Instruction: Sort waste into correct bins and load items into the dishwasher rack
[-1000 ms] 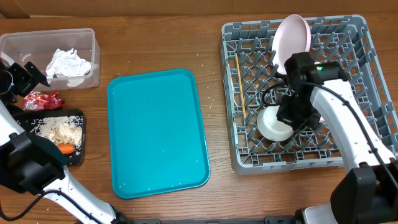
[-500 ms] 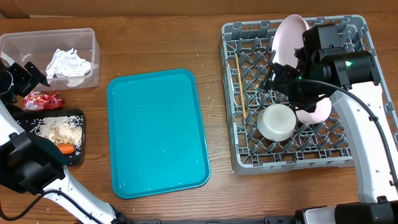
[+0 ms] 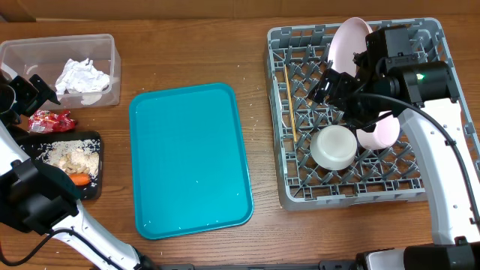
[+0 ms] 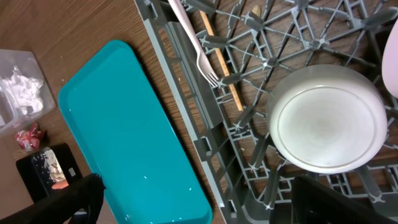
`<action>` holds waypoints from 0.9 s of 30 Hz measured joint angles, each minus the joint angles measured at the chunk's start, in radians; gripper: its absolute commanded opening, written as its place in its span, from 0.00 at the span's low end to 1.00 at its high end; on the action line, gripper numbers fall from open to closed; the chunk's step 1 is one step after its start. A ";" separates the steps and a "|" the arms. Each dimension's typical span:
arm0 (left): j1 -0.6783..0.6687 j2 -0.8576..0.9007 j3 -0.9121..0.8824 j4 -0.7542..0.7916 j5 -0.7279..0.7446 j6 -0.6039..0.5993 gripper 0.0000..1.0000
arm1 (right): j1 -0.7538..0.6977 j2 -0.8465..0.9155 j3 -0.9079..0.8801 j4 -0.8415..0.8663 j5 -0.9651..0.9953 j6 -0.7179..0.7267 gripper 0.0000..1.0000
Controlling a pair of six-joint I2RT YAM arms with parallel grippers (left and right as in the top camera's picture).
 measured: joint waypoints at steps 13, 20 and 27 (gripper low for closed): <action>0.000 0.000 0.000 0.000 0.000 0.000 1.00 | 0.000 0.000 0.000 0.000 0.000 0.003 1.00; 0.000 0.000 0.000 0.042 0.013 -0.009 1.00 | 0.000 0.000 0.000 0.000 0.000 0.003 1.00; -0.028 0.000 0.000 0.051 0.188 0.024 1.00 | 0.000 0.000 0.000 0.000 -0.001 0.003 1.00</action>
